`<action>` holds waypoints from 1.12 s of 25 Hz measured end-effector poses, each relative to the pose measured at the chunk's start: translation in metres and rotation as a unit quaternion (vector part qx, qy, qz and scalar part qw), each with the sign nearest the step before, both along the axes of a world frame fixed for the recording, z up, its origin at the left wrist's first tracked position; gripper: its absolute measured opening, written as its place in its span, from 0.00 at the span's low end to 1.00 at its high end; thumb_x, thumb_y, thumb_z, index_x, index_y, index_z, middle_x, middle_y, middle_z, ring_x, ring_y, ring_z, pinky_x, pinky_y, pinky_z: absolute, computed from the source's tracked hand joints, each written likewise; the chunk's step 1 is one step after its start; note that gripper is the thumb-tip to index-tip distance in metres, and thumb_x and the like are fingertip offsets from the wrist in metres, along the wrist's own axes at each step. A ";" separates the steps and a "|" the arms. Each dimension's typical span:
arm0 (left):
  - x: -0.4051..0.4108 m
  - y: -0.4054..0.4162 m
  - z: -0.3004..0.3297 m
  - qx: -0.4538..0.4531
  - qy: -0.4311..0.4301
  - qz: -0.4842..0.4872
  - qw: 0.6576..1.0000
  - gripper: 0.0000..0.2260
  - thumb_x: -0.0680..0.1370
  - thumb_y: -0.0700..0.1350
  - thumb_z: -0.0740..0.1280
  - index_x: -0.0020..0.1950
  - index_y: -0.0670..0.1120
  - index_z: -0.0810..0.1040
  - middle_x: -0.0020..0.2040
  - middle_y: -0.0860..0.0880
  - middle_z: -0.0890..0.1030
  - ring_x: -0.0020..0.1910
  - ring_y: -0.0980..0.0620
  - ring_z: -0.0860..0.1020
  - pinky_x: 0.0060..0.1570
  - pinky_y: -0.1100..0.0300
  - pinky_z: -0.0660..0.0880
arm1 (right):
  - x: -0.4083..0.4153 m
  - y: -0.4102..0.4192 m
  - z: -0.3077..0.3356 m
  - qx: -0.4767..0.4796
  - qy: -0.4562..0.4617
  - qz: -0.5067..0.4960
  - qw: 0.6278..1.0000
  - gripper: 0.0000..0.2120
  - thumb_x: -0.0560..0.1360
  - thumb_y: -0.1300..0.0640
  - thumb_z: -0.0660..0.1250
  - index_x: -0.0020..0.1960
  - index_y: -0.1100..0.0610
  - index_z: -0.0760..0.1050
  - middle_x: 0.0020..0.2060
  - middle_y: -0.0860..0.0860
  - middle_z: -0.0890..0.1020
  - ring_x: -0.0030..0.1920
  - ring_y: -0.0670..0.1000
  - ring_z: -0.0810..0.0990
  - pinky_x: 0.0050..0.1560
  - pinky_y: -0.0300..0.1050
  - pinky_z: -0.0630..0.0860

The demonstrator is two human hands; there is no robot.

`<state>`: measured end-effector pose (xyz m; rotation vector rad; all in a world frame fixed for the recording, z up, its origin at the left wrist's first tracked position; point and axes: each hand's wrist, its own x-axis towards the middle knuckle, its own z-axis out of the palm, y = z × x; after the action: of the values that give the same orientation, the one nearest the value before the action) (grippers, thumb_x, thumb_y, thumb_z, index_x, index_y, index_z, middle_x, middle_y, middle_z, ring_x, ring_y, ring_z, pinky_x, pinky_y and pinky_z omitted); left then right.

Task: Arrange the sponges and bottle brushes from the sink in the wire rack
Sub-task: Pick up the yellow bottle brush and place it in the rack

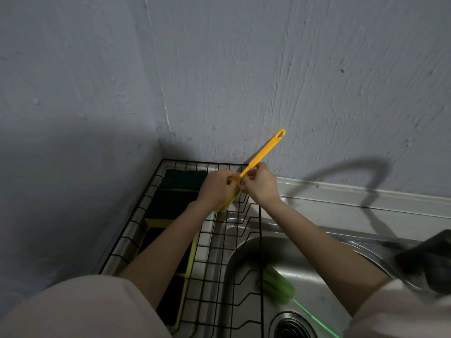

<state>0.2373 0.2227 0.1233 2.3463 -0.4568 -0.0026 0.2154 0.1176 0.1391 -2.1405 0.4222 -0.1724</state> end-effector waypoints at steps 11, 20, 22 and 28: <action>-0.029 0.005 0.012 0.101 0.008 -0.074 0.992 0.13 0.77 0.37 0.58 0.58 0.37 0.75 0.56 0.38 0.78 0.51 0.43 0.76 0.53 0.49 0.76 | -0.026 -0.016 0.012 0.107 0.023 -0.011 0.994 0.08 0.73 0.63 0.62 0.52 0.60 0.68 0.54 0.63 0.79 0.56 0.63 0.78 0.58 0.60 0.76; -0.092 0.005 0.056 0.049 0.024 -0.033 0.998 0.15 0.78 0.39 0.56 0.62 0.39 0.75 0.45 0.45 0.77 0.29 0.59 0.68 0.26 0.73 0.66 | -0.093 -0.039 0.035 0.068 0.058 0.055 0.995 0.22 0.76 0.61 0.59 0.69 0.63 0.63 0.56 0.61 0.78 0.57 0.61 0.79 0.61 0.54 0.75; -0.111 -0.004 0.062 0.048 -0.001 -0.034 0.998 0.14 0.78 0.38 0.56 0.61 0.39 0.75 0.49 0.42 0.80 0.32 0.54 0.73 0.29 0.74 0.68 | -0.113 -0.046 0.037 0.023 0.052 0.080 0.995 0.20 0.76 0.61 0.58 0.67 0.62 0.68 0.57 0.62 0.79 0.56 0.59 0.79 0.61 0.51 0.74; -0.162 -0.036 0.064 0.085 -0.010 -0.057 0.995 0.14 0.77 0.37 0.57 0.60 0.38 0.76 0.59 0.40 0.80 0.58 0.45 0.77 0.53 0.63 0.71 | -0.166 -0.073 0.038 -0.104 0.056 0.130 0.984 0.17 0.76 0.60 0.58 0.64 0.58 0.73 0.60 0.58 0.79 0.60 0.56 0.76 0.53 0.40 0.69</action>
<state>0.0753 0.1869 0.1871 2.4846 -0.6210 -0.0742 0.0492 0.0445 0.1771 -2.3958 0.1911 0.0561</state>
